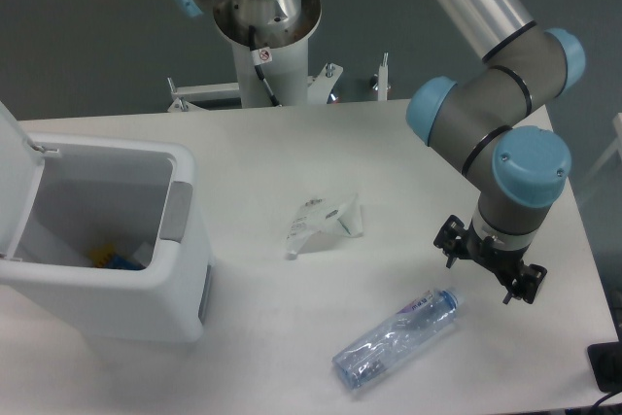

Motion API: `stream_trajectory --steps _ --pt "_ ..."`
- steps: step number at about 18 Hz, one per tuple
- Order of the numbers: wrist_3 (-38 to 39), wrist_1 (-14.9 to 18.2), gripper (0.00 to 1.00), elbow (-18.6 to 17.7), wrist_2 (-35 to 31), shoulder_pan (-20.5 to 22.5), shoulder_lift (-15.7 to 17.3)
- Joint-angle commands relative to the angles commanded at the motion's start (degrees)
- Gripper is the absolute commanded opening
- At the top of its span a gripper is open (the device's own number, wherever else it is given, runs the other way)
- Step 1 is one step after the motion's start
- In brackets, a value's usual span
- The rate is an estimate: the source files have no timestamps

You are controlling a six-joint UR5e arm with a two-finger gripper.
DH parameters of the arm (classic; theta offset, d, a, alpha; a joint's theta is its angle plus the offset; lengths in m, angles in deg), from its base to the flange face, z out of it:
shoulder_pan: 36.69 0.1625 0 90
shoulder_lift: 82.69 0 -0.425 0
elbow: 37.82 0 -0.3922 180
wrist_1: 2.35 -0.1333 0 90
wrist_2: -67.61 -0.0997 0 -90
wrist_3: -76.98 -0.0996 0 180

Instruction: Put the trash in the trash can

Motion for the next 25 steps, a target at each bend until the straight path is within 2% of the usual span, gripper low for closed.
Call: stream_trajectory --steps 6,12,15,17,19,20,22,25 --pt "0.3 0.0 1.0 -0.3 0.1 -0.1 0.1" --pt "6.0 0.0 1.0 -2.4 2.4 -0.4 1.4" --pt "7.3 -1.4 1.0 -7.3 7.1 -0.2 4.6" --pt "7.9 -1.8 1.0 -9.6 7.8 -0.3 6.8" --pt "7.8 -1.2 1.0 -15.1 7.8 -0.6 11.6" --pt "7.6 -1.2 1.0 -22.5 8.4 -2.4 16.6" --pt "7.7 -1.1 1.0 -26.1 8.5 -3.9 19.1" --pt "7.2 -1.4 1.0 -28.3 8.4 -5.9 19.6"
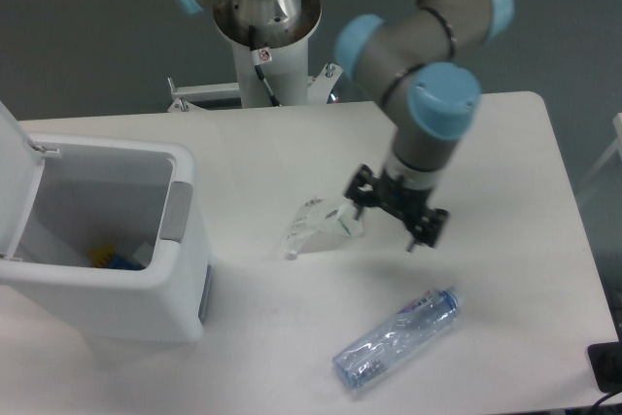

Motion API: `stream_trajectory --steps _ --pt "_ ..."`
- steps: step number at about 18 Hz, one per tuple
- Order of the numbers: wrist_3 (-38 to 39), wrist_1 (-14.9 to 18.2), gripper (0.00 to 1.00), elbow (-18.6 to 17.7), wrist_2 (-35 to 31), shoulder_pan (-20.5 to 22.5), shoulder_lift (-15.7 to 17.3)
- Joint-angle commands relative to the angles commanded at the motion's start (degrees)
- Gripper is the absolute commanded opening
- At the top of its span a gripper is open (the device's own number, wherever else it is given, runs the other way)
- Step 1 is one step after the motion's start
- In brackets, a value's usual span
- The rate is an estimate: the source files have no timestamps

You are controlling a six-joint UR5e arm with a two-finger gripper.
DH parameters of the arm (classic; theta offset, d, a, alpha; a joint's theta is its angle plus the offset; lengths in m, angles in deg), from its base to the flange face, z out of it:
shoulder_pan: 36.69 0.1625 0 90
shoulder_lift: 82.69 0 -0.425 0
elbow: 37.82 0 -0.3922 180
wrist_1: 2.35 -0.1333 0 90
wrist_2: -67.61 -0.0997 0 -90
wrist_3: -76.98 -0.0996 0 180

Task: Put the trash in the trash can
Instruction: 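Move the gripper over the clear plastic wrapper and lower onto it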

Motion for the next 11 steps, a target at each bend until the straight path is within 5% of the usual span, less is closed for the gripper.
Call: stream_trajectory --steps 11 --pt "0.8 -0.7 1.0 -0.4 -4.8 0.5 -6.0"
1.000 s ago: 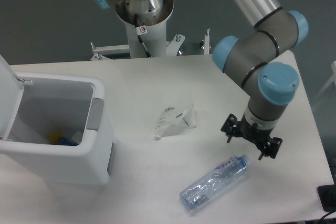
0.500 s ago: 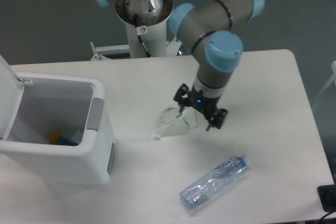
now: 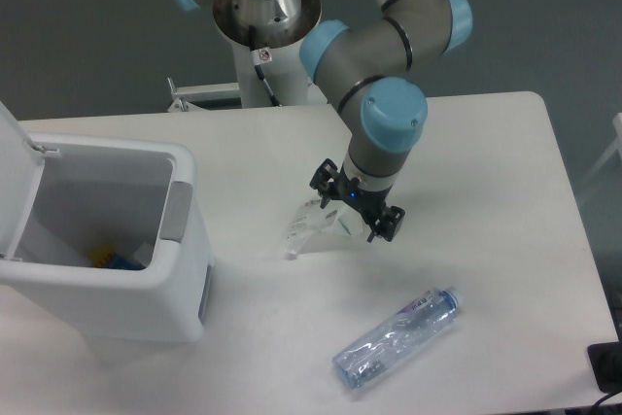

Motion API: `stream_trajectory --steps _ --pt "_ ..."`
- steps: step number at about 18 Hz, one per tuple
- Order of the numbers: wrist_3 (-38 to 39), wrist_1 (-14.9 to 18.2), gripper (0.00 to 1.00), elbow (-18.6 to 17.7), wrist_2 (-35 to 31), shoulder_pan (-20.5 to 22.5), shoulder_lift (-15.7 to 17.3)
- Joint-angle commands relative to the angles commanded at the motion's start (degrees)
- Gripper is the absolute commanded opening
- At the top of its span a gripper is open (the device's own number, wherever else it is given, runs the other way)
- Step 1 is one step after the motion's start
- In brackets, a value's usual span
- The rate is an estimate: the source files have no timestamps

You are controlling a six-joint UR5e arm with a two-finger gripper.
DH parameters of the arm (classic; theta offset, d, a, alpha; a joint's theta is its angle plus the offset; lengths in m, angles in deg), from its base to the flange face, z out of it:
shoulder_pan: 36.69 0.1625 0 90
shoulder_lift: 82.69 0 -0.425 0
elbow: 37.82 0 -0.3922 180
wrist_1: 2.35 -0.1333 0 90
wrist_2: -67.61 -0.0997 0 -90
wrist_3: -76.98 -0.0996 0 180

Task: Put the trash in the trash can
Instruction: 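Move the gripper over the clear plastic wrapper and lower onto it, then close the gripper on the clear plastic wrapper and lift it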

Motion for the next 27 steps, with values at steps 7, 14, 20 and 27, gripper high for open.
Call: stream_trajectory --steps 7,14,20,27 --pt "0.0 1.7 1.0 -4.7 -0.2 -0.2 3.7" --pt "0.0 1.4 0.18 -5.0 -0.4 -0.4 4.0" --pt "0.0 1.2 0.05 -3.5 0.2 -0.4 3.4" --pt "0.6 1.7 0.04 2.7 3.1 0.1 2.3"
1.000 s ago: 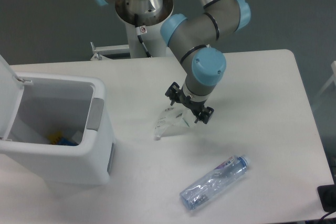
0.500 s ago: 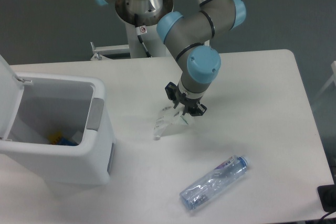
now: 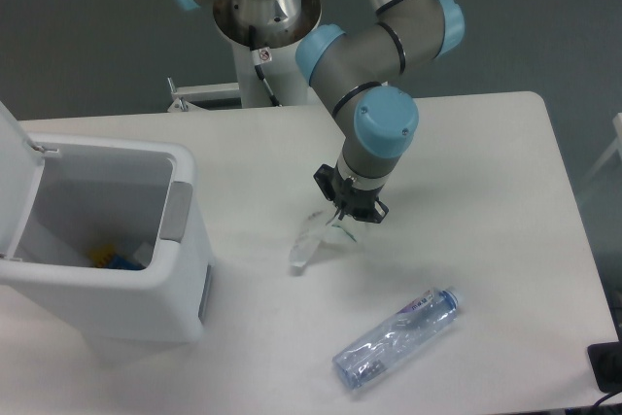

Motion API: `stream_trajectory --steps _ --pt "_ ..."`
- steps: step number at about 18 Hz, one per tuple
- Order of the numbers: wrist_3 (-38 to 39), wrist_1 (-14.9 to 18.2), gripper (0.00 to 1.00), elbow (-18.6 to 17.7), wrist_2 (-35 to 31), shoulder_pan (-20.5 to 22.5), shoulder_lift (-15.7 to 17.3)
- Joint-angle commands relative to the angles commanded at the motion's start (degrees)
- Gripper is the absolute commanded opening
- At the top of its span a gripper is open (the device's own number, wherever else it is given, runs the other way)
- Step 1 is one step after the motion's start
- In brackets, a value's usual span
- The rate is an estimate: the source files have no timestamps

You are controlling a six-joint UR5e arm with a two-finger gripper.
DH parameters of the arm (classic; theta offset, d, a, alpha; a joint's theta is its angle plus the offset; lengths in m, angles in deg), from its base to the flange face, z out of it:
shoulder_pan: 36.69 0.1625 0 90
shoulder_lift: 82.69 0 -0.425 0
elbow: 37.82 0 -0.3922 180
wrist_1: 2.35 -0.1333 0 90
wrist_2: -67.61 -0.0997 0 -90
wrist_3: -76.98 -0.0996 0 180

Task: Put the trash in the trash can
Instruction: 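Close the gripper on the clear plastic wrapper and lift it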

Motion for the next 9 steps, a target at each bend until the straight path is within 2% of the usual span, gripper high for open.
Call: stream_trajectory --steps 4,9 --pt "-0.1 -0.1 0.0 1.7 1.1 0.2 -0.1" --pt "0.4 0.3 0.0 6.2 3.8 0.4 -0.6"
